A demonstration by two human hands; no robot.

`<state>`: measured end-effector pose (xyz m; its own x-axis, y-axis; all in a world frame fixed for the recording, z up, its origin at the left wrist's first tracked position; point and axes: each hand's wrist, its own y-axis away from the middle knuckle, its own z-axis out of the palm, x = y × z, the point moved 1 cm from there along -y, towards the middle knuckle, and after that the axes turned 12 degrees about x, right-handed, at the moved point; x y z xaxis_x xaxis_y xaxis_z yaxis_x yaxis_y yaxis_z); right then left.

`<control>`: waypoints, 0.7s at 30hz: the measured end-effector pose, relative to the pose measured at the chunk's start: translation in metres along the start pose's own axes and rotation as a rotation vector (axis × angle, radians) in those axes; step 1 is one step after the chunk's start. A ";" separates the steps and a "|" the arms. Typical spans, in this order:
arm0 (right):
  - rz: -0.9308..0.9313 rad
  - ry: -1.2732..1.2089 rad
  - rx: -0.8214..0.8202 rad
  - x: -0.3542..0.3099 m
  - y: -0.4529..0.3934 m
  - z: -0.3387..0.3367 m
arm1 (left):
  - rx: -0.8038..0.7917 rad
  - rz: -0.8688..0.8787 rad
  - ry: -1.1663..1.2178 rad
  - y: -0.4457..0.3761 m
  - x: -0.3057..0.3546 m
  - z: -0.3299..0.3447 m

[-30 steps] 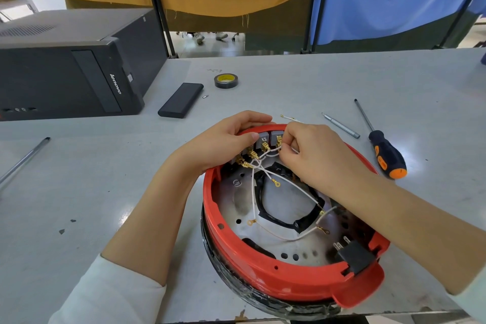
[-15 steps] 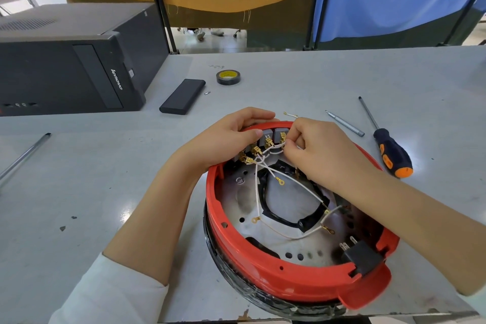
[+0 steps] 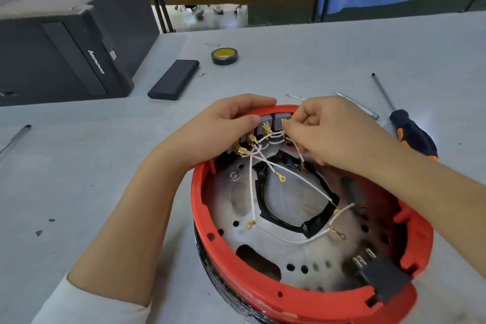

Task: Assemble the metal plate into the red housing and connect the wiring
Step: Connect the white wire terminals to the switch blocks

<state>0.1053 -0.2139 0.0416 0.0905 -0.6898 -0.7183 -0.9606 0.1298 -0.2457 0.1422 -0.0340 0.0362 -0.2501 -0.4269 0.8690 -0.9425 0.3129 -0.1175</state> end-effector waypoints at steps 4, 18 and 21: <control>0.054 -0.103 -0.058 0.003 -0.002 0.001 | -0.004 -0.009 -0.001 0.000 -0.001 -0.001; 0.032 -0.052 -0.015 0.002 0.005 0.000 | -0.025 -0.008 0.024 -0.001 -0.001 -0.002; 0.023 -0.036 -0.014 0.001 0.004 0.000 | -0.028 -0.010 0.032 0.000 -0.001 -0.002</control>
<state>0.1012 -0.2145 0.0396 0.0776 -0.6610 -0.7464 -0.9662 0.1348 -0.2199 0.1430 -0.0318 0.0367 -0.2328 -0.4026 0.8853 -0.9382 0.3328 -0.0954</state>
